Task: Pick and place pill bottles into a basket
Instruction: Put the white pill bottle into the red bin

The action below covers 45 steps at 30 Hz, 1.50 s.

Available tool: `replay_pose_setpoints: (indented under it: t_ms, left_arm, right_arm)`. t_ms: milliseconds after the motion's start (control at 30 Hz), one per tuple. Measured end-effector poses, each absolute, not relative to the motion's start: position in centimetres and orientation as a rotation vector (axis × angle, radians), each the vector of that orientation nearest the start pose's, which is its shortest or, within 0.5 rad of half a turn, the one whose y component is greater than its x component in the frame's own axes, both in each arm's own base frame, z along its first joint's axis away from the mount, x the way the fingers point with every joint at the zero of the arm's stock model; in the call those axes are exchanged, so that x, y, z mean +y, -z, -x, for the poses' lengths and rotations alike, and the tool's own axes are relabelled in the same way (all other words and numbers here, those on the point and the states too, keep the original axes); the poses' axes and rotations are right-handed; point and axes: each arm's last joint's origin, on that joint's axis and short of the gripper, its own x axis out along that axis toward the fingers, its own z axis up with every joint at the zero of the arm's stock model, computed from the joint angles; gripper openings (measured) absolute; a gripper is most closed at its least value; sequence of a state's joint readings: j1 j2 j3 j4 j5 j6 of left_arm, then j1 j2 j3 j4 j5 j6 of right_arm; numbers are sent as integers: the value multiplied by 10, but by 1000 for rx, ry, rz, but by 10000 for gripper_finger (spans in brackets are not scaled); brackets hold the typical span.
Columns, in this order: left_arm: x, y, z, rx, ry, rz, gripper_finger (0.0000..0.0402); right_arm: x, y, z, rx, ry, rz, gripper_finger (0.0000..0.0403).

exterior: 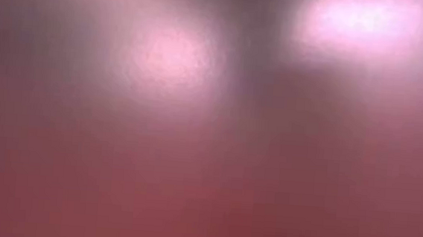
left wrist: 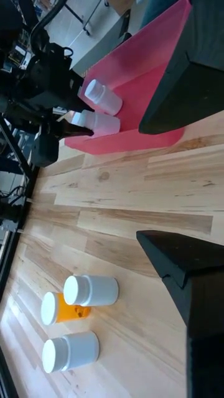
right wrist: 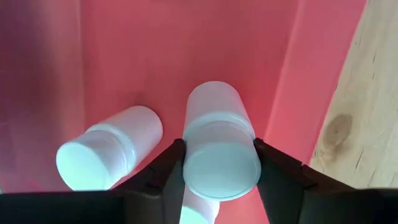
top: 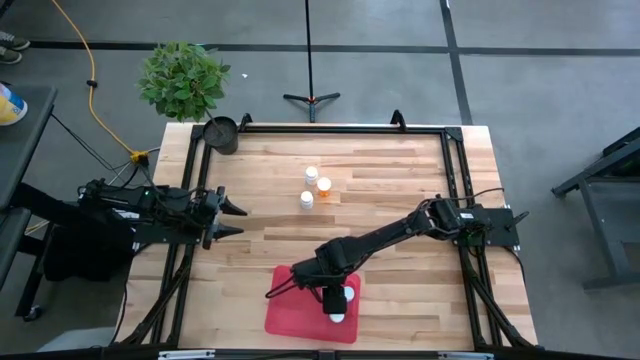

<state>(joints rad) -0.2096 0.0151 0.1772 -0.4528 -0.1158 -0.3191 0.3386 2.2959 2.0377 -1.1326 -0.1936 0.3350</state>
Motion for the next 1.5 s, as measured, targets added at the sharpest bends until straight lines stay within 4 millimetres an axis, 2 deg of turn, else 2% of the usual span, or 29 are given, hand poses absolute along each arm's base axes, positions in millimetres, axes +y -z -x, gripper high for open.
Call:
replay_pose_setpoints:
  t_ms: [167,333,467,600,867,1067,1233,1500]
  left_arm:
    - [-13,-179,-80,299,47,270,298]
    - [-14,-179,-80,299,47,270,298]
    - [-14,-179,-80,299,47,270,298]
    - [-14,-179,-80,299,47,270,298]
    - [-14,-179,-80,299,47,270,298]
    - [-13,-179,-80,299,47,269,298]
    - [-13,-178,-80,300,46,269,298]
    - [-13,-178,-79,301,46,269,298]
  right_arm:
    - [158,-205,-439,1438,-207,-175,246]
    - [157,-205,-440,1436,-206,-178,283]
    - [155,-207,-440,1436,-205,-181,289]
    - [156,-218,-443,1395,-225,-171,290]
    - [155,-259,-444,1320,-220,-144,290]
    - [150,-292,-439,1247,-158,-44,291]
    - [133,-298,-434,1252,-41,54,291]
    - [92,-298,-442,1255,62,151,291]
